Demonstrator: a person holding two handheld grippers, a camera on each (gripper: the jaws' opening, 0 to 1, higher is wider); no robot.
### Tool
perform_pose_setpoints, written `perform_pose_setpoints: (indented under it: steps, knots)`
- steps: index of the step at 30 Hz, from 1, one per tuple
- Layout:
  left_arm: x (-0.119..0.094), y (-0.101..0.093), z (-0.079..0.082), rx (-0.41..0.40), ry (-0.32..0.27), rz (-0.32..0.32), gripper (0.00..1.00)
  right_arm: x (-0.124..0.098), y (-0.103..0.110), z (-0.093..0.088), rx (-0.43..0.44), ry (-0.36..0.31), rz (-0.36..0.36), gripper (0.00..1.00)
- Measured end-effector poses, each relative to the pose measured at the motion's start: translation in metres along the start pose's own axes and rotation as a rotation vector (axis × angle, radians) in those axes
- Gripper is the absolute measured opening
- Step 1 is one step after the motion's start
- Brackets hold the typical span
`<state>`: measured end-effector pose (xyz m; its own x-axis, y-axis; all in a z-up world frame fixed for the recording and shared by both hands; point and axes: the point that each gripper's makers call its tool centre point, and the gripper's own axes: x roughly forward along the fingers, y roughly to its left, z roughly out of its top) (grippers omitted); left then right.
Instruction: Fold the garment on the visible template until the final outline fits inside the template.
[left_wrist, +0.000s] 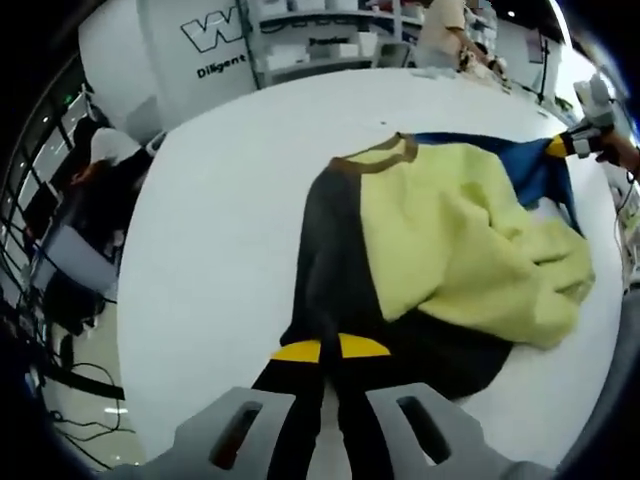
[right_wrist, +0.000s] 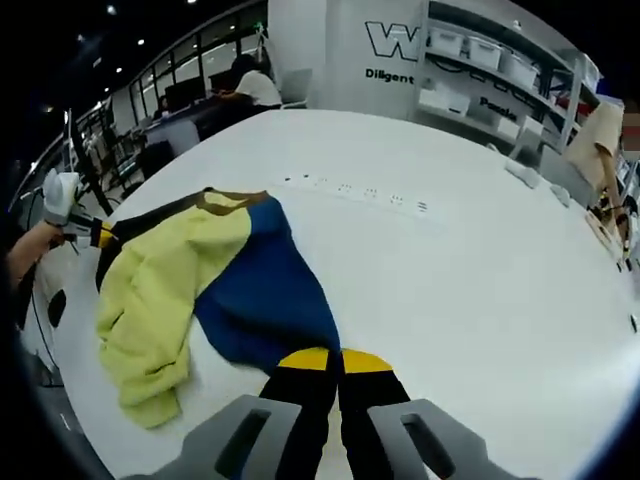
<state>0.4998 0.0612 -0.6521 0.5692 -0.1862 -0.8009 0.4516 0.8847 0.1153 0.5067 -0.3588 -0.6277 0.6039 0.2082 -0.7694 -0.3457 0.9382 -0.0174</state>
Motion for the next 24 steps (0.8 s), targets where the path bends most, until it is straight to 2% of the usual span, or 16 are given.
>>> perform_pose_setpoints:
  steps: [3, 10, 20, 24]
  knots:
    - [0.002, 0.006, 0.000, -0.002, -0.001, 0.011, 0.03, 0.003, -0.006, -0.002, -0.012, 0.019, -0.010, 0.00]
    - [0.008, 0.018, 0.000, -0.024, -0.004, 0.036, 0.03, 0.010, -0.022, -0.005, -0.099, 0.053, -0.060, 0.00]
    - [0.012, 0.030, 0.001, -0.071, -0.014, 0.050, 0.04, 0.023, -0.046, -0.007, -0.135, 0.108, -0.113, 0.00]
    - [0.010, 0.031, 0.001, -0.061, -0.005, 0.064, 0.04, 0.025, -0.053, -0.009, -0.144, 0.128, -0.131, 0.00]
